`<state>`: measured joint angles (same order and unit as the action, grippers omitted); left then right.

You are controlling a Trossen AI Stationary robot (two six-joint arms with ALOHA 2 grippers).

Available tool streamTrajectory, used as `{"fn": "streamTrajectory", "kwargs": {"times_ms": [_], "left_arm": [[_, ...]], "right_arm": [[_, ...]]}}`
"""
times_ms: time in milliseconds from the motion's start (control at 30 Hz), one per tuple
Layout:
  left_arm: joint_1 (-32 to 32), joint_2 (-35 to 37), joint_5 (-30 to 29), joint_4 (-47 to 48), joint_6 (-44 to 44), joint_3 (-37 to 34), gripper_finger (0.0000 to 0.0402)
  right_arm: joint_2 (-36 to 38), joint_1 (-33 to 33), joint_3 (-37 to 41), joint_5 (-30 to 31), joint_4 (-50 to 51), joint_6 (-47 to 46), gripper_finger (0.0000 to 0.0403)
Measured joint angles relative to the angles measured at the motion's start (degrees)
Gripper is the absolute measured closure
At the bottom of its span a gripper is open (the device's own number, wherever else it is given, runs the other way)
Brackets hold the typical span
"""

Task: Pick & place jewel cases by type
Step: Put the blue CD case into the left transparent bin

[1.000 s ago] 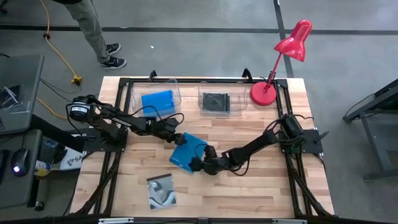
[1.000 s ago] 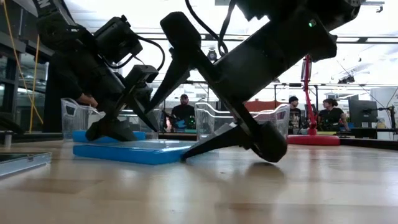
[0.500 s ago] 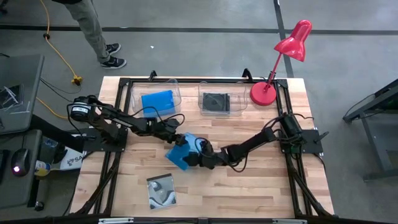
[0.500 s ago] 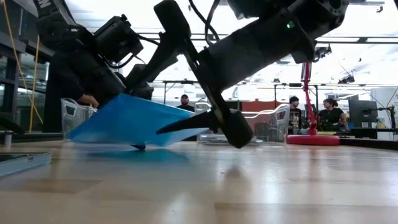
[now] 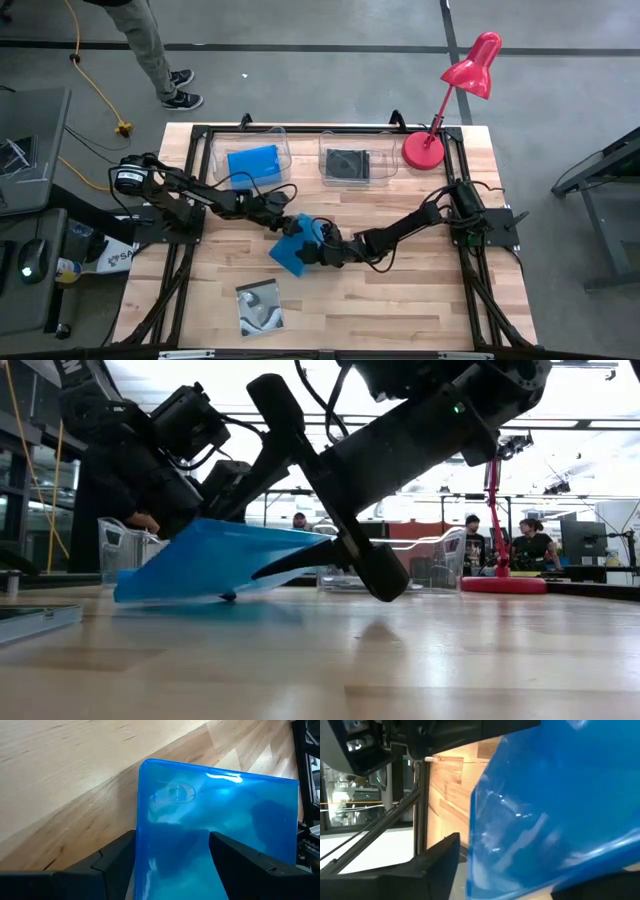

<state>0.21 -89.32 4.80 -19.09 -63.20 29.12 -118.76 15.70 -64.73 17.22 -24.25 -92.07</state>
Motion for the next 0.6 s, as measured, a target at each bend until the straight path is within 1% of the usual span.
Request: {"fn": "streamTrajectory", "kwargs": {"times_ms": [233, 367, 600], "left_arm": [[0.05, 0.0, -0.12, -0.06, 0.02, 0.0, 0.0153], [0.07, 0.02, -0.33, -0.06, 0.29, 0.0, 0.0153], [0.09, 0.06, 0.04, -0.09, 3.23, 0.0, 0.0153]], "right_arm": [[0.04, 0.02, -0.03, -2.36, 0.53, 0.8, 0.0222], [0.04, 0.25, -0.04, -4.43, 0.97, 1.31, 0.0252], [0.11, 1.67, -0.04, -4.58, 0.96, 2.12, 0.0299]]}}
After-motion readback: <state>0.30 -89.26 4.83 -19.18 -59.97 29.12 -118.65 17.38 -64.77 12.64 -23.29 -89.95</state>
